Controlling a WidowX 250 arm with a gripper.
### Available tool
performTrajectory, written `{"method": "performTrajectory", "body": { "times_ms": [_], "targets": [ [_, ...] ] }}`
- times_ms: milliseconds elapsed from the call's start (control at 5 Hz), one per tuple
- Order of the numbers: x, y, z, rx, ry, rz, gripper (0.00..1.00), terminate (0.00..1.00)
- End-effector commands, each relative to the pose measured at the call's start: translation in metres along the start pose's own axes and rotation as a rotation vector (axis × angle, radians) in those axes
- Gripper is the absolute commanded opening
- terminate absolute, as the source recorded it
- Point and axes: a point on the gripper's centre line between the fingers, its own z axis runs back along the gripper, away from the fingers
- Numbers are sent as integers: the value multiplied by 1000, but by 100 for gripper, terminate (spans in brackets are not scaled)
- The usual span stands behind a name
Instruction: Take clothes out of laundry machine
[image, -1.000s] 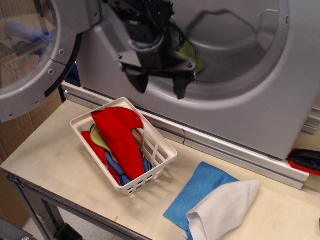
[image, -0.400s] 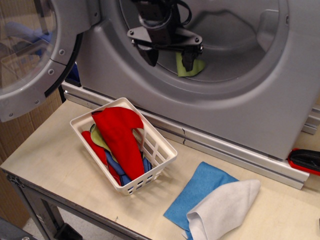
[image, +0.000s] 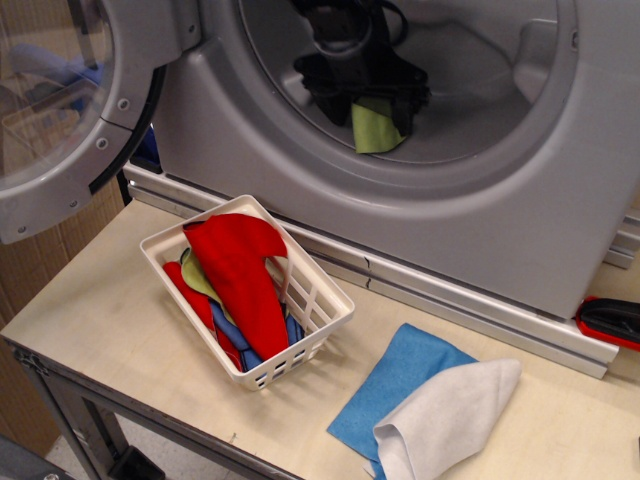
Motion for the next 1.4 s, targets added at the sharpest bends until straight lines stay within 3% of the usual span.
{"method": "performTrajectory", "body": {
  "times_ms": [0, 200, 400, 600, 800, 1000, 1200],
  "targets": [
    [24, -17, -3, 27, -34, 10, 0, 0],
    [21, -21, 0, 13, -34, 22, 0, 0],
    [9, -18, 6, 53, -3, 88, 0, 0],
    [-11, -12, 32, 150, 31, 184, 0, 0],
    [-40, -13, 66, 180, 54, 276, 0, 0],
    [-74, -3, 85, 249, 97, 376, 0, 0],
    [-114, 24, 79, 165, 150, 419, 0, 0]
  ]
}}
